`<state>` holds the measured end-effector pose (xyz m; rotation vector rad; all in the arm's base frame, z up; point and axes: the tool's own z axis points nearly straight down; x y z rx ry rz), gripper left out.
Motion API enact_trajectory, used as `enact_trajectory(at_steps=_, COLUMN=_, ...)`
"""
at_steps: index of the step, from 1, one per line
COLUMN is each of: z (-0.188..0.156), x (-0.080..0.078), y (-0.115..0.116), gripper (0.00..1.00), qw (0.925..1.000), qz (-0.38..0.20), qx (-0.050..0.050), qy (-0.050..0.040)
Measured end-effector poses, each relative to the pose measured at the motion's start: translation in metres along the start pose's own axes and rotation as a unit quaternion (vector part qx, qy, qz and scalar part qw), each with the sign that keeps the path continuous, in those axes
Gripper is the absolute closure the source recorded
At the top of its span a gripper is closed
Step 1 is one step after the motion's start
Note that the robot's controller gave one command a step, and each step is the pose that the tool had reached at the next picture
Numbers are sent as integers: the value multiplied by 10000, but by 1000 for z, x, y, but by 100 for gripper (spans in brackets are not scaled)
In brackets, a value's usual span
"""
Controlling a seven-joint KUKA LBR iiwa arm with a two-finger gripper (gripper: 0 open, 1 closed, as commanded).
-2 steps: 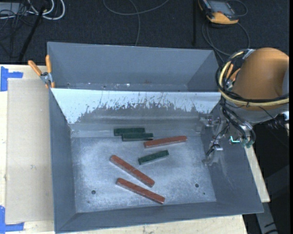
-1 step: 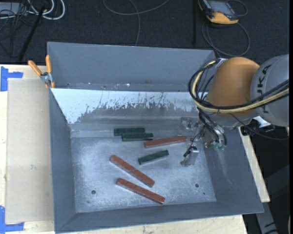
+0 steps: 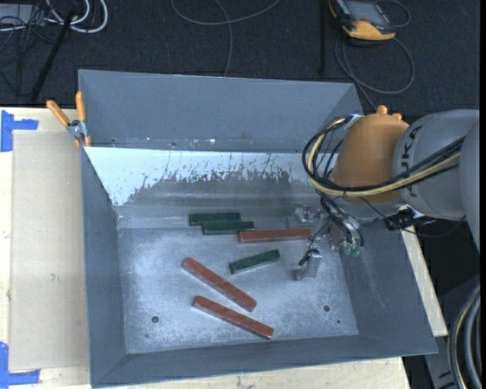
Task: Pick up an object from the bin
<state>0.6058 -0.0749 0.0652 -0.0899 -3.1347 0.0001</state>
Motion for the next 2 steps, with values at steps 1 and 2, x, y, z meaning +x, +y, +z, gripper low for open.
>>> enact_trajectory(at_steps=1, z=-5, x=-2, y=1, gripper=100, qw=10000, qz=-20, qx=0, qy=-29)
enact_trajectory(at_steps=2, z=-143, x=-8, y=-8, gripper=100, qw=9999, qz=-142, qx=7, qy=-81)
